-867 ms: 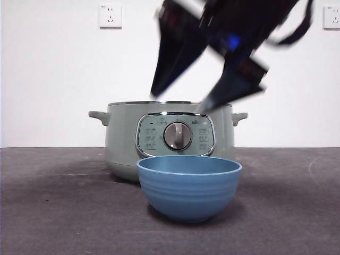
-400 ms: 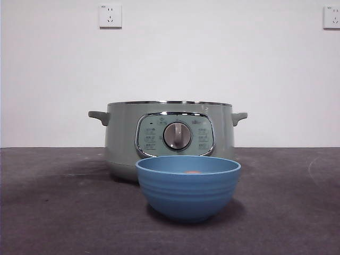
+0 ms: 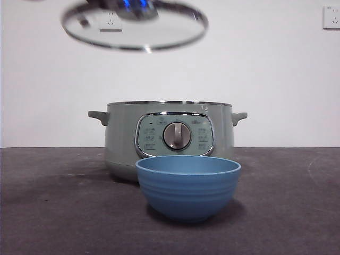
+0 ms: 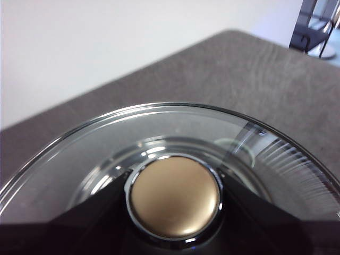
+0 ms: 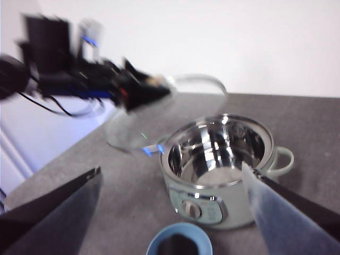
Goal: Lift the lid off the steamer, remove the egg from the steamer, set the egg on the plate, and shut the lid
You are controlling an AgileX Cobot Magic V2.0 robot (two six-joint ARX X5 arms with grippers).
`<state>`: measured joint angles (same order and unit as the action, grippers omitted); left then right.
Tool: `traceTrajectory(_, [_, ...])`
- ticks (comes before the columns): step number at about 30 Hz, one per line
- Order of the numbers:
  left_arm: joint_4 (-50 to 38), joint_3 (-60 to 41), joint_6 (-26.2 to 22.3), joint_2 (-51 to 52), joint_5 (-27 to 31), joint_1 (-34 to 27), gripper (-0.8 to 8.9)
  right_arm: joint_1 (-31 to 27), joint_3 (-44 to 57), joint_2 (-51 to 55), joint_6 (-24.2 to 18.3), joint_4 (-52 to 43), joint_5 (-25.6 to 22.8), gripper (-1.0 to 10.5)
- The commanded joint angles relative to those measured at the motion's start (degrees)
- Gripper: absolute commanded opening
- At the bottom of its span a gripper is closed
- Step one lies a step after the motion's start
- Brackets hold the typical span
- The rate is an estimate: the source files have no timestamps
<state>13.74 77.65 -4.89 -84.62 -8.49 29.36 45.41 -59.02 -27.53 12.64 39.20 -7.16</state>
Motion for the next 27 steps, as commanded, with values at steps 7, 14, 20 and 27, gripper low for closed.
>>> traceTrajectory(7, [-10.25,0.42,0.46,-8.94,-0.72,0.66,-0.08,0.09,-1.6,-0.07,-0.26,-0.02,-0.46,4.4])
traceTrajectory(14, [-13.16,0.42,0.39,-13.57,-0.81,0.66,-0.08,0.09,-1.6,-0.5,-0.26,-0.02,-0.46,4.4])
traceTrajectory(20, [-14.8,0.42,0.42,-15.8,-0.81,0.72,-0.08,0.09,-1.6,-1.2,-0.26,0.24,-0.44,4.4])
traceTrajectory(27, [-16.92,0.42,0.42,-16.59,-0.81,0.94,-0.08,0.09,-1.6,-2.16,-0.26,0.55,-0.35,4.4])
